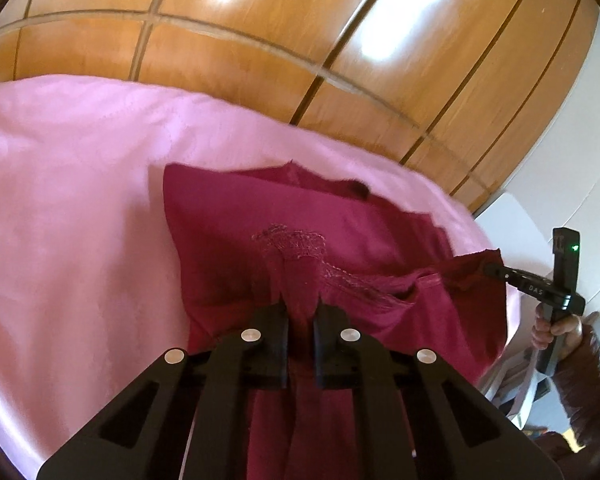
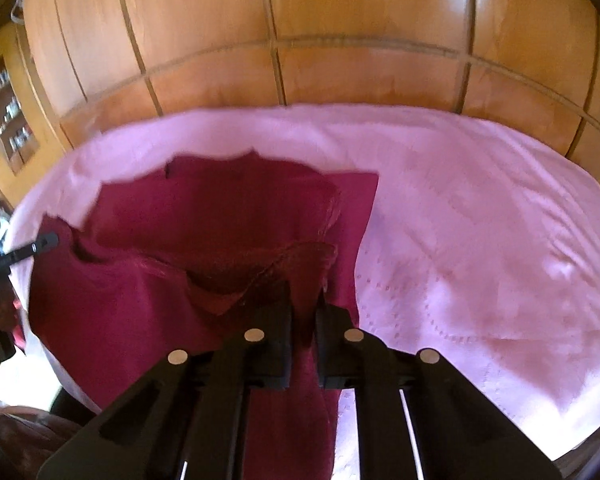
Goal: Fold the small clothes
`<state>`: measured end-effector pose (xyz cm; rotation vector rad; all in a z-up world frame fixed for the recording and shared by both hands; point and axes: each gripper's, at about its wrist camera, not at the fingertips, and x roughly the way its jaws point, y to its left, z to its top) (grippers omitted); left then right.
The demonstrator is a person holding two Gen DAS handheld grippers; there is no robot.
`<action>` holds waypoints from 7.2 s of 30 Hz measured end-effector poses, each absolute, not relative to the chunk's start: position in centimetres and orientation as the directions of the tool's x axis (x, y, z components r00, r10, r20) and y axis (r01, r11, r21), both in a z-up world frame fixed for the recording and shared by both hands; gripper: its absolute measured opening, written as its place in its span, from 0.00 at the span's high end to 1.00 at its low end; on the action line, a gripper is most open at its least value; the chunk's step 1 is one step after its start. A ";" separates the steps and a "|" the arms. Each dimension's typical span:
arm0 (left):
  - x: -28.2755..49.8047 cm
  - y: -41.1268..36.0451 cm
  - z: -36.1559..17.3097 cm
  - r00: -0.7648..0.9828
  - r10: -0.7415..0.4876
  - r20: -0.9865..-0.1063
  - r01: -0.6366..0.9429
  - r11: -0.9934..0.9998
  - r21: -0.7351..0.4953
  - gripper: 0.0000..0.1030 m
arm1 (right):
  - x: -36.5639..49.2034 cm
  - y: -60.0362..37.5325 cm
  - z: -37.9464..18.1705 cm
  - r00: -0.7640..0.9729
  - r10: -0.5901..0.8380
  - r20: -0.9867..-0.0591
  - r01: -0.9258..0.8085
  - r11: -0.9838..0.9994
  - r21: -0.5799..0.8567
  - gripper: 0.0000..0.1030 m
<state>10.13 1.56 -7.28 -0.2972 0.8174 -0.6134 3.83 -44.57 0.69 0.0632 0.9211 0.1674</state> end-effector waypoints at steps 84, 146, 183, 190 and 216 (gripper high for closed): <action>7.8 8.9 -9.2 0.589 -0.466 -0.660 0.072 0.844 -0.531 0.47 | 4.9 -43.5 0.2 0.600 0.208 -0.772 -0.120 0.978 0.170 0.16; 16.8 -0.5 -6.4 0.694 -0.094 -0.714 0.041 0.995 -0.091 0.95 | 8.7 -40.8 -7.6 0.688 0.066 -0.723 -0.033 0.998 0.060 0.03; 23.8 -3.2 -10.9 0.601 -0.111 -0.792 0.094 0.993 -0.067 0.68 | 8.7 -40.8 -7.6 0.687 0.080 -0.722 -0.029 0.996 0.083 0.02; 23.3 -2.9 -10.4 0.615 -0.113 -0.780 0.090 0.993 -0.072 0.67 | 9.8 -40.9 -6.2 0.620 0.105 -0.778 -0.043 0.994 0.100 0.03; 12.2 1.2 -10.3 0.589 -0.390 -0.707 0.124 0.909 -0.398 0.67 | 9.4 -41.4 1.3 0.511 0.470 -0.720 -0.079 0.860 0.505 0.76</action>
